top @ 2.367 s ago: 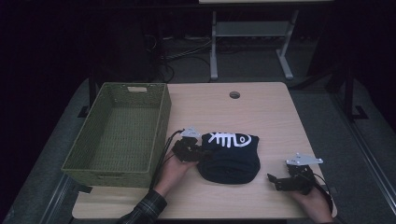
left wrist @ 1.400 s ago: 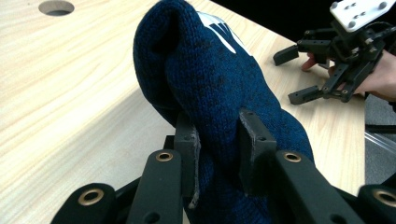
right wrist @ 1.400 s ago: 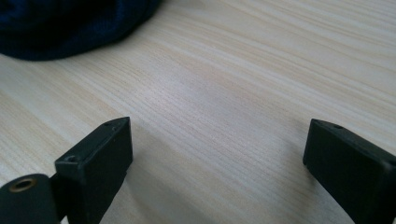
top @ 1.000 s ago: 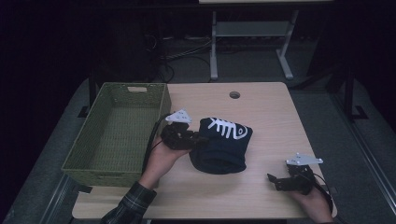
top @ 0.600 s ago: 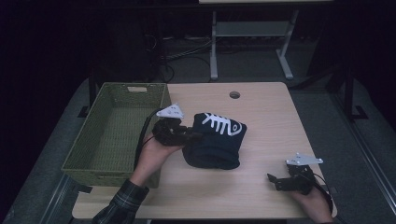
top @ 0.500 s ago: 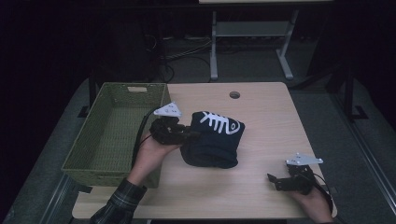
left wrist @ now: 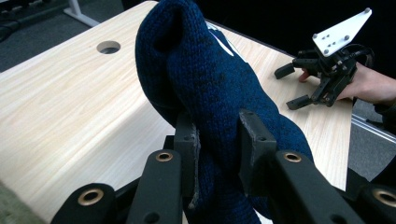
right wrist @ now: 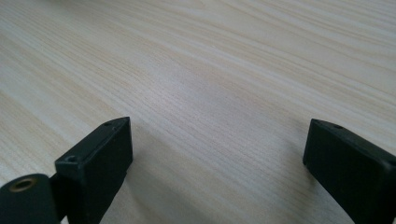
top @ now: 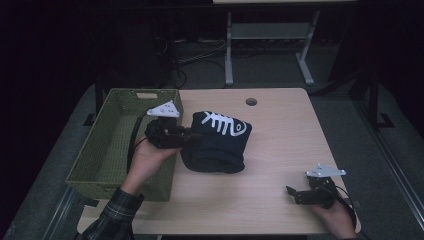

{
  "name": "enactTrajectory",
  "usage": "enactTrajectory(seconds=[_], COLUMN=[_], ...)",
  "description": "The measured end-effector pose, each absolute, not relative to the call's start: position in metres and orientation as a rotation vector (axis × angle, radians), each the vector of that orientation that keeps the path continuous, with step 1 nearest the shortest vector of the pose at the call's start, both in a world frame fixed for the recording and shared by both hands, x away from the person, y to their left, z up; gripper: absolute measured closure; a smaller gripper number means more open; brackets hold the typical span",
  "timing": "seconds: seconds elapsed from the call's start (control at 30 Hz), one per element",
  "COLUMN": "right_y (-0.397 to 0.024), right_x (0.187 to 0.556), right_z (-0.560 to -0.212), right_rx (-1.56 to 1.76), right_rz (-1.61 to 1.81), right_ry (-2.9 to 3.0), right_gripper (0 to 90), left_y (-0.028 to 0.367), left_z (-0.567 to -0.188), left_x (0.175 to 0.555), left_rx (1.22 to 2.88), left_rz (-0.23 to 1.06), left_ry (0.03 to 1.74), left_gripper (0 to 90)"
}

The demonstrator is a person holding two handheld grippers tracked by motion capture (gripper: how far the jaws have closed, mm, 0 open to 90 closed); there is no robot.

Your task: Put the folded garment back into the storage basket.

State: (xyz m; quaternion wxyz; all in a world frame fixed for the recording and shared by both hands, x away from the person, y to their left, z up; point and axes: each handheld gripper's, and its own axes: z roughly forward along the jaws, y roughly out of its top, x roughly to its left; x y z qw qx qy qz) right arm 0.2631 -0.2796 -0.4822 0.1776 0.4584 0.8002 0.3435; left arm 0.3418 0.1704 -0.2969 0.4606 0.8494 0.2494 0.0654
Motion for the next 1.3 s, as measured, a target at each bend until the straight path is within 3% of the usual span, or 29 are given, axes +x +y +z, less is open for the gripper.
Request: enactTrajectory(seconds=[1.3], right_y=[-0.28], right_x=[0.263], right_z=[-0.482], right_rx=[1.3], right_rz=[0.973], right_ry=[2.259], right_gripper=[7.9], left_y=[0.285], left_z=[-0.237], left_x=[0.331], left_rx=[2.013], left_rz=[0.343], left_ry=[0.761], left_gripper=[71.7])
